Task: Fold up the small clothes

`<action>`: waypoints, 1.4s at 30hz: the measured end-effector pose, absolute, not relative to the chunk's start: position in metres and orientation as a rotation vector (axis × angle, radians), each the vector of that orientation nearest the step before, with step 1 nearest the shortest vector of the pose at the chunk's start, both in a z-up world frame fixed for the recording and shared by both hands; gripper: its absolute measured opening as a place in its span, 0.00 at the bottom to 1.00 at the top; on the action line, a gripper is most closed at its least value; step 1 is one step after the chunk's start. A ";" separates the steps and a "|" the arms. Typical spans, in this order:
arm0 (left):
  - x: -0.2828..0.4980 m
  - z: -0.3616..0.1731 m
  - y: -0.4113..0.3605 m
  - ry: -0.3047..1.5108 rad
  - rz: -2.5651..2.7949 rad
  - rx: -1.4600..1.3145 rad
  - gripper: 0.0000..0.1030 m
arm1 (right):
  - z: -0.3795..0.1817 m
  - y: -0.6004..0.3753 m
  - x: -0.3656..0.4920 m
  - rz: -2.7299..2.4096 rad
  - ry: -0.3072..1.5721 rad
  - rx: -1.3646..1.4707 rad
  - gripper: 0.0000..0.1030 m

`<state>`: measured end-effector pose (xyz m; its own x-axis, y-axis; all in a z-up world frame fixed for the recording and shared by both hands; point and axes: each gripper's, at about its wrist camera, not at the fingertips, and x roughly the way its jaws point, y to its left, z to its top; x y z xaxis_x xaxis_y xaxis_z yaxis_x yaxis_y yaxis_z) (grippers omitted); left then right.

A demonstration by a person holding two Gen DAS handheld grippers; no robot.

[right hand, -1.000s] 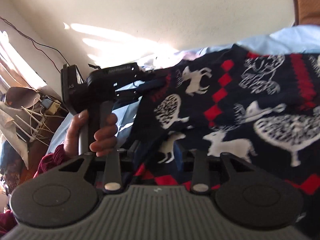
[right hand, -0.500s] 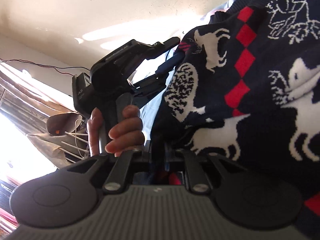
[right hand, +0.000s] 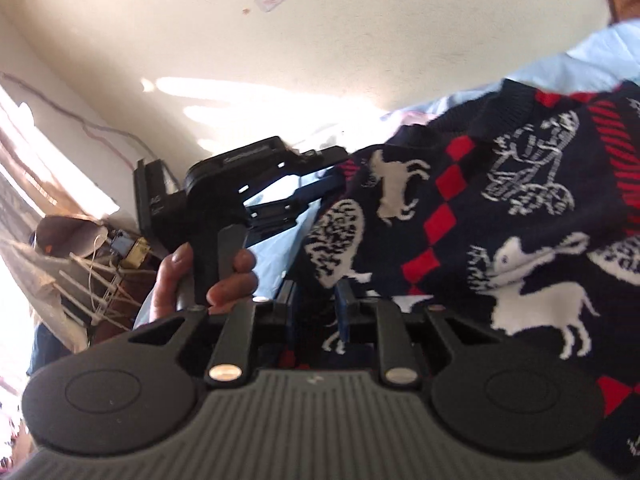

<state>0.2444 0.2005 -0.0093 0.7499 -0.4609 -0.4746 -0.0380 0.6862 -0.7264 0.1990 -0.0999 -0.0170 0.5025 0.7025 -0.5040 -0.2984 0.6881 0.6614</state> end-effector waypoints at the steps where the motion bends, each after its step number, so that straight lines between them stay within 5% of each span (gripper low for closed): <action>1: 0.244 -0.009 0.200 0.696 -0.258 -0.790 0.34 | -0.022 -0.110 0.200 0.604 0.853 0.601 0.34; 3: 0.244 -0.009 0.201 0.697 -0.259 -0.790 0.34 | -0.031 -0.128 0.200 0.511 0.865 0.680 0.42; 7: 0.242 -0.008 0.201 0.694 -0.261 -0.777 0.34 | -0.037 -0.139 0.207 0.453 0.837 0.785 0.40; 8: 0.242 -0.008 0.201 0.694 -0.261 -0.770 0.34 | -0.038 -0.136 0.210 0.451 0.827 0.775 0.38; 9: 0.242 -0.008 0.201 0.693 -0.261 -0.766 0.34 | -0.037 -0.134 0.212 0.433 0.827 0.750 0.13; 10: 0.242 -0.008 0.201 0.694 -0.261 -0.766 0.33 | -0.036 -0.131 0.211 0.422 0.828 0.731 0.09; 18: 0.243 -0.009 0.201 0.710 -0.247 -0.761 0.26 | -0.030 -0.150 0.179 0.338 0.771 0.588 0.09; 22: 0.237 0.004 0.196 0.690 -0.250 -0.756 0.42 | -0.019 -0.176 0.166 0.395 0.749 0.630 0.17; 29: 0.226 0.028 0.173 0.649 -0.332 -0.746 0.42 | 0.012 -0.280 0.151 0.038 0.510 0.614 0.18; 31: 0.226 0.029 0.154 0.670 -0.384 -0.698 0.44 | 0.011 -0.306 0.157 -0.071 0.459 0.606 0.31; 33: 0.224 0.028 0.134 0.689 -0.421 -0.633 0.44 | 0.003 -0.327 0.170 -0.128 0.471 0.647 0.40; 42: 0.229 -0.005 0.117 0.778 -0.459 -0.555 0.43 | -0.026 -0.330 0.216 -0.141 0.539 0.766 0.41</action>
<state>0.2292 0.1165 -0.0048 0.6286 -0.5740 -0.5247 0.1809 0.7641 -0.6192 0.2156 -0.3300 -0.0265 0.8560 0.0707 -0.5121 0.3124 0.7186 0.6213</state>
